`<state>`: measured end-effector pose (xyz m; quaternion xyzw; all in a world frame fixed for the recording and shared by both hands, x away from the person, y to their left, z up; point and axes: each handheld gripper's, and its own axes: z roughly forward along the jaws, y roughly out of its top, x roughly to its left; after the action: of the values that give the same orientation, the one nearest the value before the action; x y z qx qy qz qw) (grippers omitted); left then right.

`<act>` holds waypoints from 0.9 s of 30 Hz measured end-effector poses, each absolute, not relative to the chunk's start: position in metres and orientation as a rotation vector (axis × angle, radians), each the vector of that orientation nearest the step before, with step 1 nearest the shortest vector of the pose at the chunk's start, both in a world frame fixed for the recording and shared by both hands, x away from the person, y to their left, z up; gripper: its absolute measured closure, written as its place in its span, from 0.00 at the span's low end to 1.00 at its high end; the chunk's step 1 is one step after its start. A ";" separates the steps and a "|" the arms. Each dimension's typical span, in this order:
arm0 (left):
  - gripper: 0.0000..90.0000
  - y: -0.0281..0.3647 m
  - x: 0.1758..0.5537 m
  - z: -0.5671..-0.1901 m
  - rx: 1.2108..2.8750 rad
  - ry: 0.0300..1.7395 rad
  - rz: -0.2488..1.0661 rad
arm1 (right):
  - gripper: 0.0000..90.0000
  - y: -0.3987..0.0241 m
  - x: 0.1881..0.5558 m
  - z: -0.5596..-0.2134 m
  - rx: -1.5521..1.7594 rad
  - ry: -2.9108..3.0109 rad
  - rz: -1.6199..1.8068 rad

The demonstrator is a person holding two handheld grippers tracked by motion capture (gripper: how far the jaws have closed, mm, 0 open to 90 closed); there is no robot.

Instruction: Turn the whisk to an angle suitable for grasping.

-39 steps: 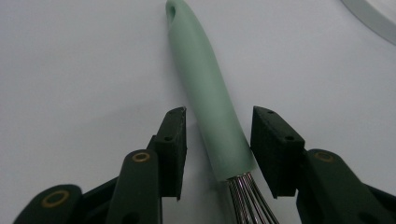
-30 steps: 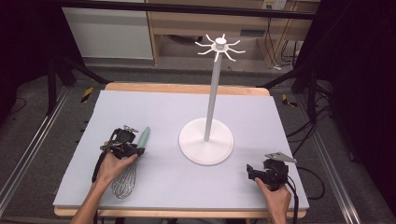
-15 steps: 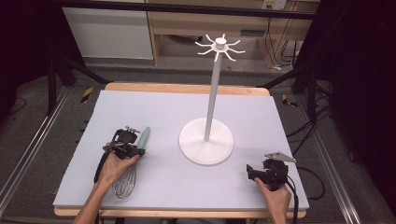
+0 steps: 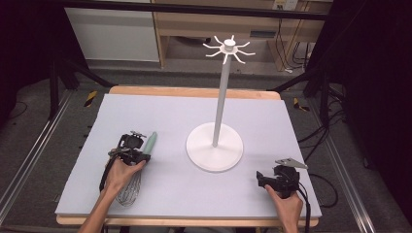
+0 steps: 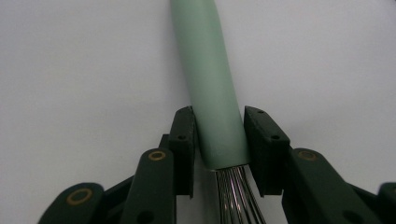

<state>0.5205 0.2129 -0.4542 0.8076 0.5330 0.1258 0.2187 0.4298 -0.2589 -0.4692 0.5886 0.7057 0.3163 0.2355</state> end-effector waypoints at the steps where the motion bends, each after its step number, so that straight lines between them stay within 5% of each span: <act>1: 0.72 0.214 0.521 -0.454 2.239 1.470 0.337 | 0.11 -0.259 0.430 -0.469 1.619 1.934 0.868; 27: 0.73 0.222 0.491 -0.407 2.059 1.342 0.410 | 0.11 -0.259 0.430 -0.469 1.619 1.936 0.867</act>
<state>0.4908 0.2221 -0.4070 0.7831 0.5104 0.1561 0.3191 0.4297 -0.2592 -0.4694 0.5897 0.7053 0.3160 0.2343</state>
